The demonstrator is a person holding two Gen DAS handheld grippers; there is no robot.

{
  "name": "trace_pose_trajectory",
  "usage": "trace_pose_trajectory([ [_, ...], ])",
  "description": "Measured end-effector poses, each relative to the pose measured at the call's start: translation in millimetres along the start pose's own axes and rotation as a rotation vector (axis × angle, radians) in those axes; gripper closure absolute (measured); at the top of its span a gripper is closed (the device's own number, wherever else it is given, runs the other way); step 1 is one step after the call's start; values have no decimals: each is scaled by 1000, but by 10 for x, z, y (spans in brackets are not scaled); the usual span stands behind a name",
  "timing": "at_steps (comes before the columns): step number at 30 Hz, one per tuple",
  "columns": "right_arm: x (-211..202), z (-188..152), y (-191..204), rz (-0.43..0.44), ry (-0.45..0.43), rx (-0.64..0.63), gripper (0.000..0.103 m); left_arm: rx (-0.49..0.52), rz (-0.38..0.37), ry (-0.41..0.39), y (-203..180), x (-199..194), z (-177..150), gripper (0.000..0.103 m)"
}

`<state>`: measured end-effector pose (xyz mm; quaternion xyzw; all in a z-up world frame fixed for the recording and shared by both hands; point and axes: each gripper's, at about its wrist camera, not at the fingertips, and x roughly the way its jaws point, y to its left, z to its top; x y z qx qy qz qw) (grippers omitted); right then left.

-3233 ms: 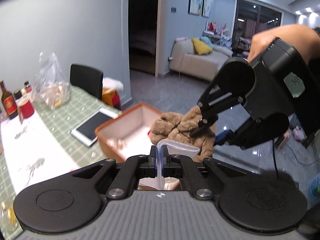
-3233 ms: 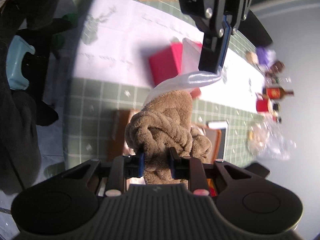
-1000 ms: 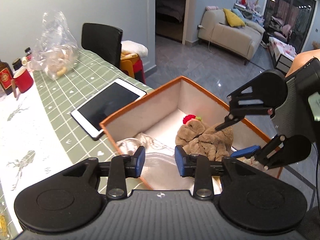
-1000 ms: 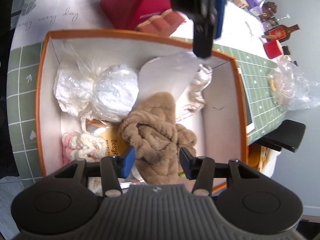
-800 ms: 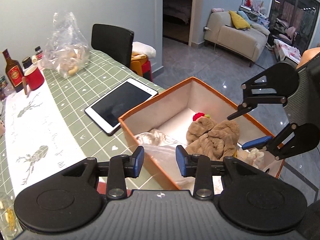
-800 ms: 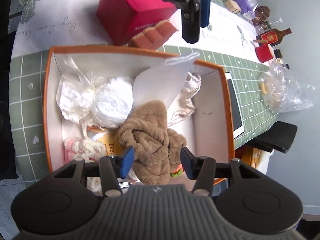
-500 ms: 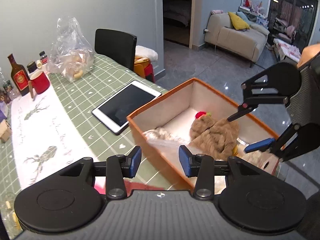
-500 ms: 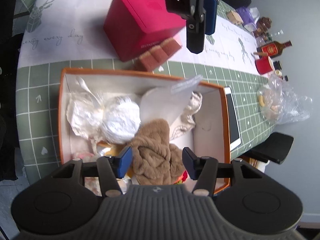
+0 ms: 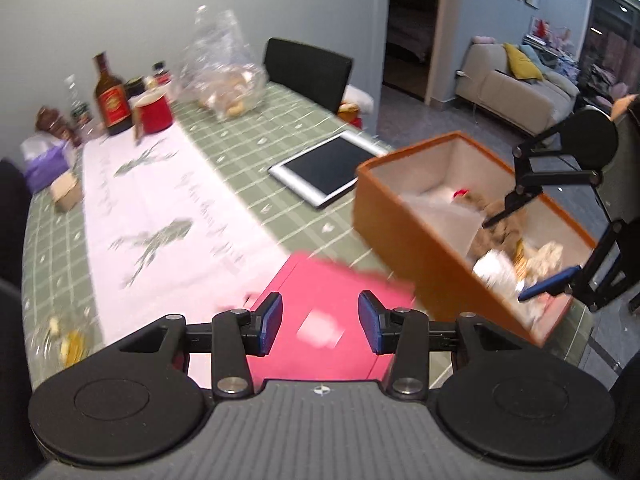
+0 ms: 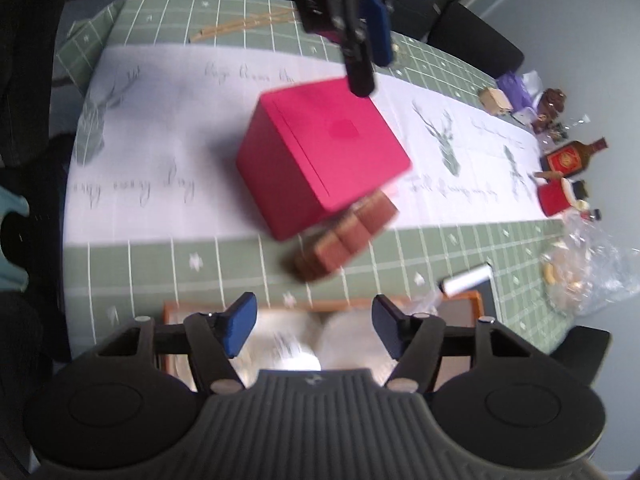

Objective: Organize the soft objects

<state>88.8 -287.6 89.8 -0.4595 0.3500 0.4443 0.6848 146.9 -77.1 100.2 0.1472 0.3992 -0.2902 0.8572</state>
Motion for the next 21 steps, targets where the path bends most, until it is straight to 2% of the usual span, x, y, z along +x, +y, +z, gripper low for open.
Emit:
trace_pose_trajectory([
  [4,283,212,-37,10,5,36,40,-16,19,26,206,-64,-302,52],
  [10,756,353,-116,21,80,88,40,-45,25,42,530,-56,-625,52],
  [14,964,350,-229,21,116,140,41,-56,20,54,725,33,-713,52],
  [19,1089,334,-340,61,137,199,42,-81,-6,54,984,133,-732,52],
  [21,1148,334,-378,70,152,214,47,-77,-14,52,1058,180,-699,52],
])
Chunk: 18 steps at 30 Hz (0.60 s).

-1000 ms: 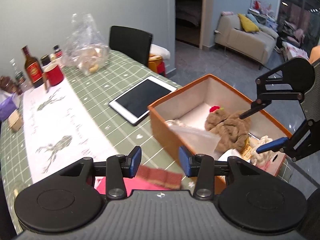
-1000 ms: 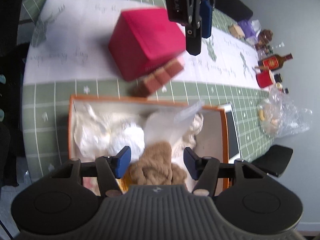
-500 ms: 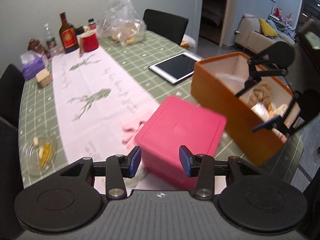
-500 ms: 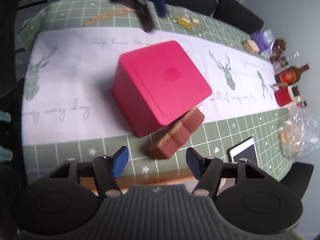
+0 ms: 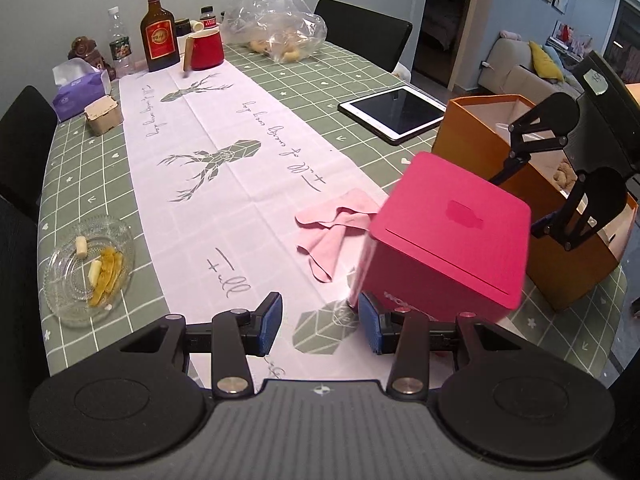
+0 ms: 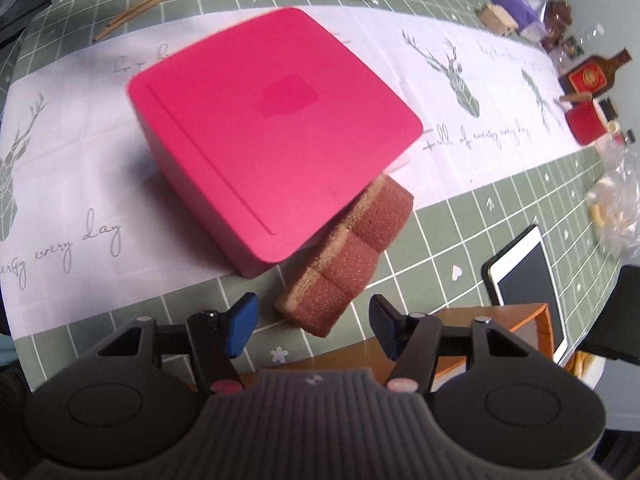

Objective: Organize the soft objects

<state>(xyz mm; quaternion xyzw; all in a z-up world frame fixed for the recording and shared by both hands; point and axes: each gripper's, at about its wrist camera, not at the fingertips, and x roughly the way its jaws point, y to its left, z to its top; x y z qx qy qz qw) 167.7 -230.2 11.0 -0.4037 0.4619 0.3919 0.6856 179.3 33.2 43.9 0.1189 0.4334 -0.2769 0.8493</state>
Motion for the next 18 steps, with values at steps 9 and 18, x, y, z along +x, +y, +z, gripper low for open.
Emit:
trace_pose_trajectory([
  [9,191,99,-110,51,54,35,58,-20,-68,-25,351,434,250,52],
  [18,349,92,-97,78,92,53,59,29,-132,48,455,1118,426,52],
])
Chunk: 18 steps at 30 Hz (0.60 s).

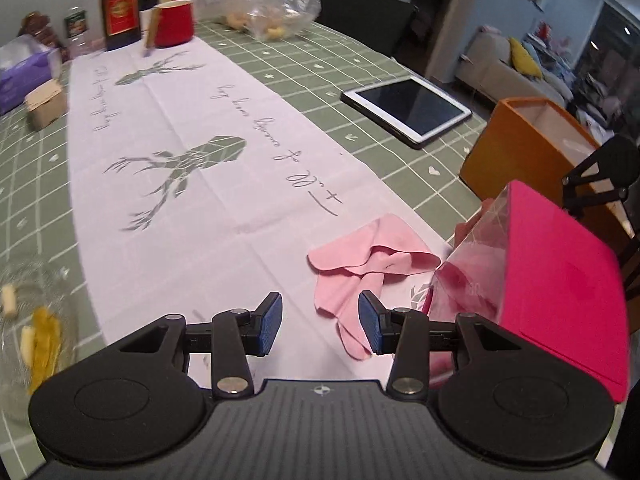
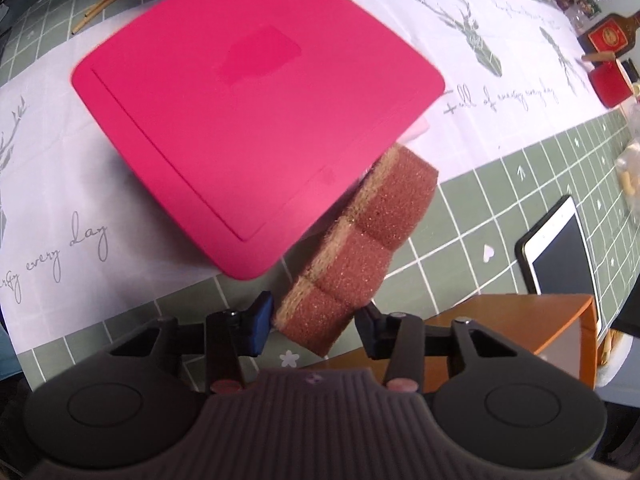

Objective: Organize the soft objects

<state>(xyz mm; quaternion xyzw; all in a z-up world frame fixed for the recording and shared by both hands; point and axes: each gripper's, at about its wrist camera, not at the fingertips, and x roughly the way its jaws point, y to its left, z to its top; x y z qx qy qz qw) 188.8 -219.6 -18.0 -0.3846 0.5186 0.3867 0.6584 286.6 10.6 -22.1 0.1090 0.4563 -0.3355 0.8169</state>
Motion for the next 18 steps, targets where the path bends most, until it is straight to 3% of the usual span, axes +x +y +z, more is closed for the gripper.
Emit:
trace_pose_trajectory([
  [11,-5,74,-262,10,-17,133,58,360,-35,12,-88,402,252,52],
  [15,-3,85,-298,8,-18,128,57,537,-105,67,-119,551,239,52],
  [18,15,73,-318,16,-18,127,57,573,-176,67,-100,623,258,52],
])
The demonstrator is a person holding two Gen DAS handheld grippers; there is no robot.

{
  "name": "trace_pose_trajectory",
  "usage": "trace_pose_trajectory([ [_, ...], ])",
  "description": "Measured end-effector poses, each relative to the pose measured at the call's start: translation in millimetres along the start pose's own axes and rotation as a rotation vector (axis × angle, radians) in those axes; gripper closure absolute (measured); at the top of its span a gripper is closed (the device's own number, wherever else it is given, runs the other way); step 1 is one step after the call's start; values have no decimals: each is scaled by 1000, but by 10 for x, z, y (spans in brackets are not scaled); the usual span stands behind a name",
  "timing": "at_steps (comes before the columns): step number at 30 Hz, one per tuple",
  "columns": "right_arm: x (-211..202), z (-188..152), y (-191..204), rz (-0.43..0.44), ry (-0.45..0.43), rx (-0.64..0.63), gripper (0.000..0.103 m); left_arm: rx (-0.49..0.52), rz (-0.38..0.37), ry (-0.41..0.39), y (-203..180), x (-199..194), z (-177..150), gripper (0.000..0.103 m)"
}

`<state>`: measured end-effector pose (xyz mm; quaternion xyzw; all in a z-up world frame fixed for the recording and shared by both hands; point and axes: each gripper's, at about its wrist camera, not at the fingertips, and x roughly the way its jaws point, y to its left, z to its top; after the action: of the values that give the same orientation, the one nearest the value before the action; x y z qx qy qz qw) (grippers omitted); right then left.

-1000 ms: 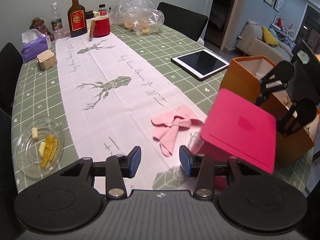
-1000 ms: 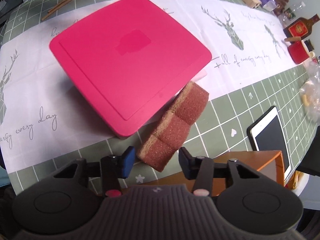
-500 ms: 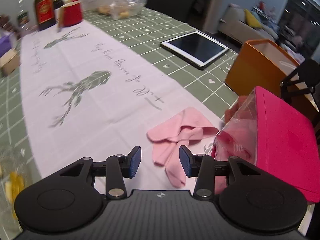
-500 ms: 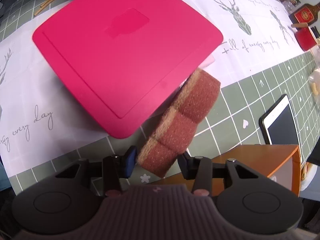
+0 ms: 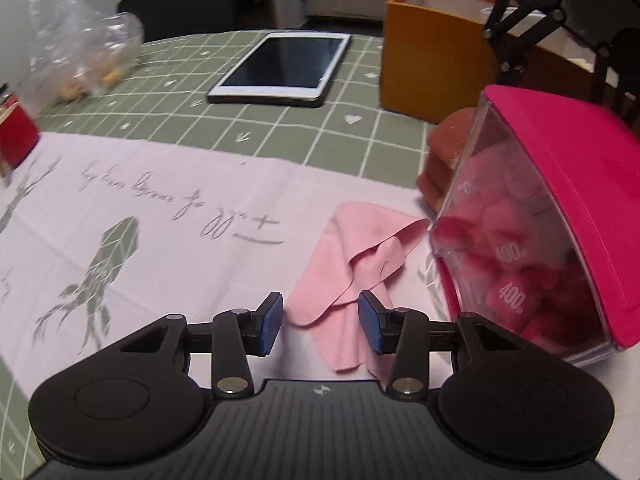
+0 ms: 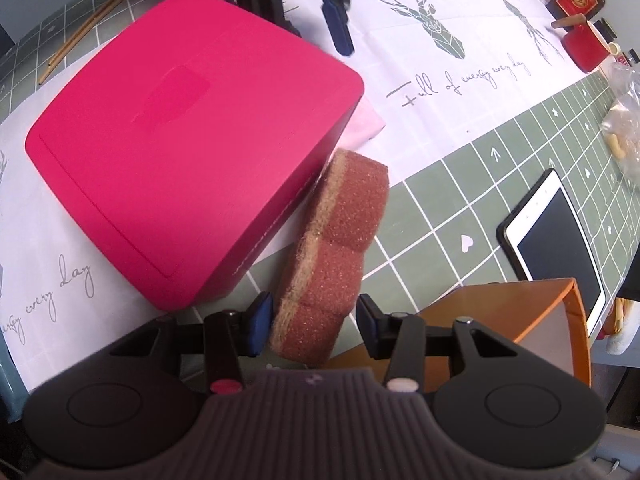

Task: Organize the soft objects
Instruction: 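Lift the sponge with the right tool while the left tool grasps the pink cloth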

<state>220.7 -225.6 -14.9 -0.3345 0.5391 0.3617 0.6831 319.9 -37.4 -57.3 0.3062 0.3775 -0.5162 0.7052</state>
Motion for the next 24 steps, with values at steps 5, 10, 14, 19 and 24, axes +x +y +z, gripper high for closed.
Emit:
trace_pose_trajectory([
  [5,35,-22,-5,1,5,-12,51,67,-65,-15,26,102,30,52],
  [10,90,-1,-43,0,3,-14,44,41,-91,-2,66,223,111,30],
  [14,148,-3,-50,-2,1,-8,46,23,-91,1,71,278,158,22],
  [19,168,-37,-28,6,-5,-3,55,13,-98,-28,56,250,162,52],
  [24,172,-58,-2,10,-7,4,64,17,-115,-17,12,213,155,85],
])
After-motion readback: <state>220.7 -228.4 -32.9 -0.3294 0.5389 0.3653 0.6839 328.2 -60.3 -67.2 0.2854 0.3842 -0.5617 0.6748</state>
